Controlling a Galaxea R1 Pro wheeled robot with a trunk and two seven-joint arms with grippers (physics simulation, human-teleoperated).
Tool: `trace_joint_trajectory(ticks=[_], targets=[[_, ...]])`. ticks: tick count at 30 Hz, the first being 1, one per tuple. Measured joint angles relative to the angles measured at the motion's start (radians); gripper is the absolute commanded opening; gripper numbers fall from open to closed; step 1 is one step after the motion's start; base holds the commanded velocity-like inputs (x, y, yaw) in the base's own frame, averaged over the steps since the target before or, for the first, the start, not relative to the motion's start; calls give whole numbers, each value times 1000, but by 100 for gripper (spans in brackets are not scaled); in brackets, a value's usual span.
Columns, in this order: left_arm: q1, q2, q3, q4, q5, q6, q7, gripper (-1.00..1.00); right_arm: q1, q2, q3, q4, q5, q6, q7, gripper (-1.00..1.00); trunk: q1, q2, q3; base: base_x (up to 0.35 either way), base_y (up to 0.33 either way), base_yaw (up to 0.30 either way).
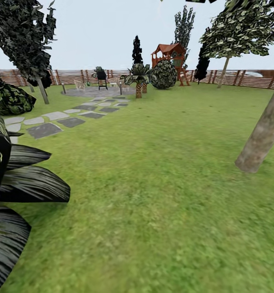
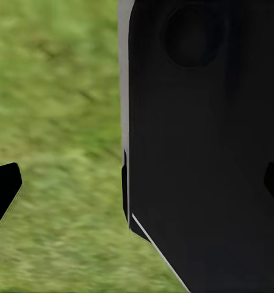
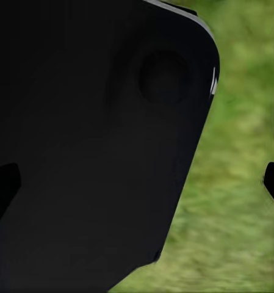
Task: Take the three Easter eggs out of the wicker basket on the lawn in the garden, then place them on the lawn next to a single tree (choose any tree) so that all three eggs are next to the same tree and none are left in the basket.
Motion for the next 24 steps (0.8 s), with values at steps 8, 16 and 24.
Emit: trace_joint_trajectory(ticks=[8, 16, 24], targets=[[0, 0, 0, 0, 0, 0, 0, 100, 0, 0, 16, 3, 22, -1, 0, 100, 0, 0, 0, 331, 0, 0], [0, 0, 0, 0, 0, 0, 0, 100, 0, 7, 20, 2, 43, -28, 0, 100, 0, 0, 0, 331, 0, 0], [0, 0, 0, 0, 0, 0, 0, 100, 0, 8, 14, 3, 39, -29, 0, 100, 0, 0, 0, 331, 0, 0]])
